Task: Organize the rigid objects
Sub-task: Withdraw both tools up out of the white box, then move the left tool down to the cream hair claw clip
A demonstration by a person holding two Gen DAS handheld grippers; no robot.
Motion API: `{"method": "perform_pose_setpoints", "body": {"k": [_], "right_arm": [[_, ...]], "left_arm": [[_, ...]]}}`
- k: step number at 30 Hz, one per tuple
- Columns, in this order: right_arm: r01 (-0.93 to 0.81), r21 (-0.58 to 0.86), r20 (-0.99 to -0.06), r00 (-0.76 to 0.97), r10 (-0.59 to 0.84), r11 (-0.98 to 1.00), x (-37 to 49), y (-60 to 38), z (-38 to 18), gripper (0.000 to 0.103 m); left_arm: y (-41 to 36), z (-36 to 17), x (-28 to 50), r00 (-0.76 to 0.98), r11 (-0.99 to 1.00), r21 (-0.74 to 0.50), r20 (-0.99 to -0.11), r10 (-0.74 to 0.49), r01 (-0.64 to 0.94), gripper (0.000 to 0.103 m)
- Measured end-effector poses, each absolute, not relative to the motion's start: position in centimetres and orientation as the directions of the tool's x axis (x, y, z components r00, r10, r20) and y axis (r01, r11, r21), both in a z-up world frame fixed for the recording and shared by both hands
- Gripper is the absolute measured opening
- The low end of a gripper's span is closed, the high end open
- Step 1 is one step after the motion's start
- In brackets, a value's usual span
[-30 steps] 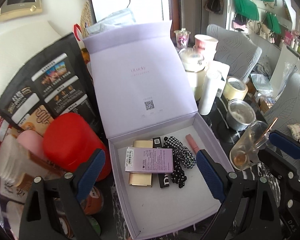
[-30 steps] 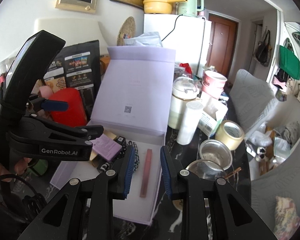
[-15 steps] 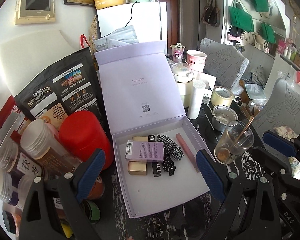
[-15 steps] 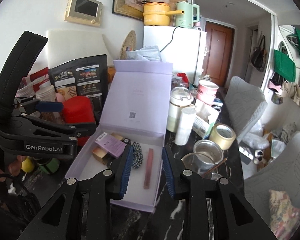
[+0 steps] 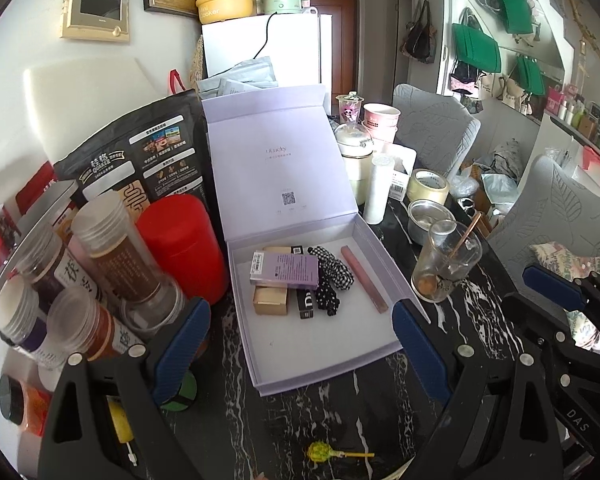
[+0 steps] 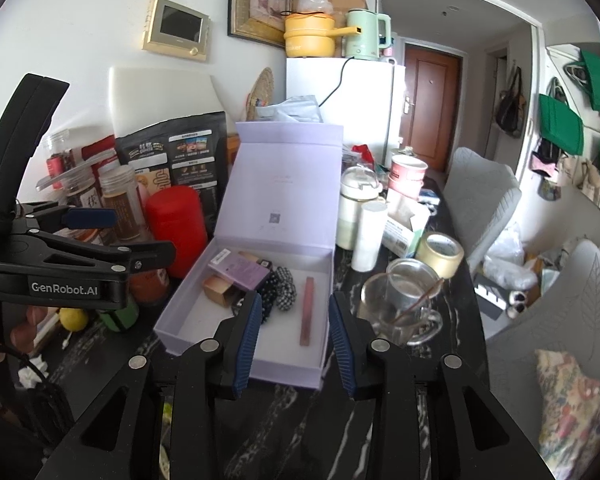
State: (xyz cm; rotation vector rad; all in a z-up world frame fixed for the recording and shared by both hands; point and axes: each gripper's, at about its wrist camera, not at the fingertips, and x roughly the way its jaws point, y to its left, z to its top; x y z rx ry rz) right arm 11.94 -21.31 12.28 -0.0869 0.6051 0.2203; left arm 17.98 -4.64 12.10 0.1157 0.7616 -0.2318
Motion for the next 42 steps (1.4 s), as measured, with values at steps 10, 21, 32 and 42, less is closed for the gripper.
{"method": "perform_pose_setpoints", "body": {"k": [10, 21, 32, 42], "right_arm": [[-0.234, -0.012, -0.57, 0.8, 0.186, 0.972, 8.3, -21.1, 11.4, 0.038], [-0.256, 0.005, -0.591, 0.779, 0.209, 0.967, 4.4, -20.5, 8.8, 0.041], [-0.27, 0.034, -0.647, 0.728, 0.227, 0.962, 2.8, -20.0, 5.0, 0.041], [-0.28, 0.043, -0.685, 0.69, 0.233, 0.959, 1.7, -19.4, 2.2, 0.046]], "left_arm": [[-3.8, 11.2, 13.7, 0.701, 0.968, 0.013, -0.692, -0.173, 0.251, 0.094], [-2.8, 8.4, 9.8, 0.681, 0.967, 0.0, -0.71, -0.18, 0.255, 0.094], [-1.6, 4.8, 8.0, 0.643, 0.969, -0.019, -0.745, -0.177, 0.245, 0.094], [-1.3, 1.4, 6.7, 0.591, 0.961, -0.067, -0.776, -0.22, 0.269, 0.094]]}}
